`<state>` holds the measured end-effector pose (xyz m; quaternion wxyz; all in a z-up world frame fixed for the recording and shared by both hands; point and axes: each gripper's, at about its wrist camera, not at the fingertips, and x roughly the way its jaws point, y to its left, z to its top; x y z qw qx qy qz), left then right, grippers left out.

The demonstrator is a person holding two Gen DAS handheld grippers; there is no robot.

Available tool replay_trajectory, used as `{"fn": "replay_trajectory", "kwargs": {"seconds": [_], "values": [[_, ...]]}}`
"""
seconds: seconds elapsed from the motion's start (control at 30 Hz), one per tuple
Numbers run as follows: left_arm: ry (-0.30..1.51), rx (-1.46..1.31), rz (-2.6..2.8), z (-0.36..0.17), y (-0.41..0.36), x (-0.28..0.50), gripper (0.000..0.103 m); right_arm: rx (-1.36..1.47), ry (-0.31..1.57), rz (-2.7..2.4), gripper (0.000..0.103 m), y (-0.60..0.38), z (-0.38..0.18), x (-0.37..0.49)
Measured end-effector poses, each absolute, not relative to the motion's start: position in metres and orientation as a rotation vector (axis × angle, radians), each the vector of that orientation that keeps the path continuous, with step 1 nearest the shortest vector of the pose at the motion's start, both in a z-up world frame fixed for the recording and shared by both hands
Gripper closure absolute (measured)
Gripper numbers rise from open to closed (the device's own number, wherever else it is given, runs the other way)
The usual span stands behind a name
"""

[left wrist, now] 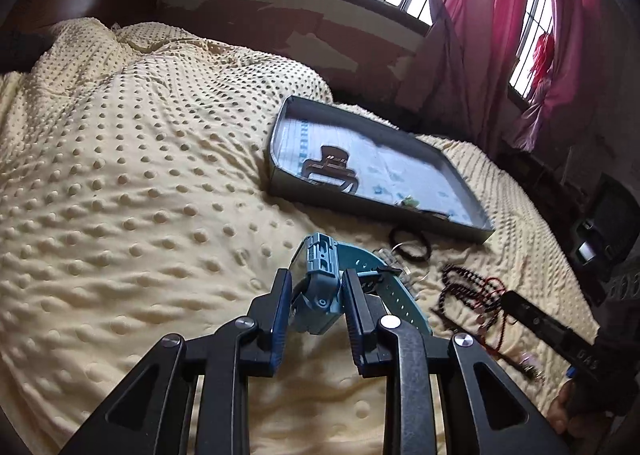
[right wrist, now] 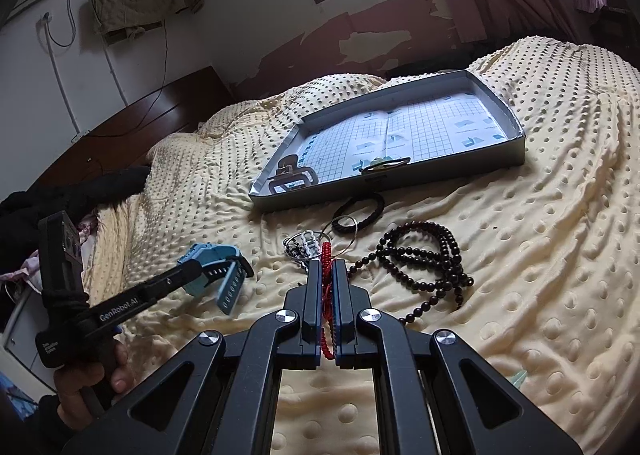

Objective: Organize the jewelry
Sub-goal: 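Place the teal watch and red tassel bracelet into the grey tray, opening both grippers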

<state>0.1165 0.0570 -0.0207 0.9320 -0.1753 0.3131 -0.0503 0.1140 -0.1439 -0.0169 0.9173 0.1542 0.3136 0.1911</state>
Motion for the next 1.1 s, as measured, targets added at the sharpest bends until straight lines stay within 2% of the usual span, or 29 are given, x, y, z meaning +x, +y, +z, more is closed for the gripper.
{"fn": "replay_trajectory", "kwargs": {"seconds": [0.2, 0.47, 0.73, 1.1], "values": [[0.583, -0.354, -0.136, 0.002, 0.044, 0.141, 0.080, 0.317, 0.612, 0.371, 0.099, -0.161, -0.003, 0.129], [0.524, -0.332, -0.166, 0.031, 0.013, 0.208, 0.080, 0.313, 0.594, 0.313, 0.099, -0.182, 0.027, 0.195], [0.624, -0.241, -0.144, 0.019, -0.021, 0.268, 0.080, 0.356, 0.646, 0.251, 0.099, -0.201, 0.018, 0.261], [0.724, -0.182, -0.132, -0.006, -0.045, 0.295, 0.079, 0.300, 0.728, 0.231, 0.099, -0.207, -0.008, 0.285]]}}
